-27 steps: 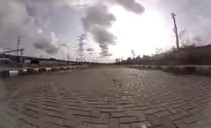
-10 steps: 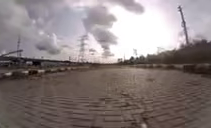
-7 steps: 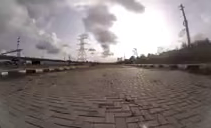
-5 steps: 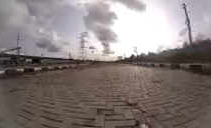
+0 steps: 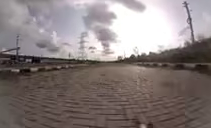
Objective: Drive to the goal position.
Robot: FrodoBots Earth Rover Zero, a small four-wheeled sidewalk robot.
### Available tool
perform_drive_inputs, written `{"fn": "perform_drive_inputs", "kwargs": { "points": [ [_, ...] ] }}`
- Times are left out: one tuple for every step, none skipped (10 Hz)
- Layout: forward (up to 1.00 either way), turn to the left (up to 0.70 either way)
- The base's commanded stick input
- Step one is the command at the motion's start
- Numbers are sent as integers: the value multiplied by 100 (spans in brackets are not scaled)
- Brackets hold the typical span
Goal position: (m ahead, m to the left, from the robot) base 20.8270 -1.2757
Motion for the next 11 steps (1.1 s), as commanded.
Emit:
{"fn": "perform_drive_inputs", "kwargs": {
  "points": [
    [100,0],
    [100,0],
    [100,0],
    [100,0],
    [100,0],
    [100,0],
    [100,0],
    [100,0],
    [100,0],
    [100,0],
    [100,0]
  ]
}}
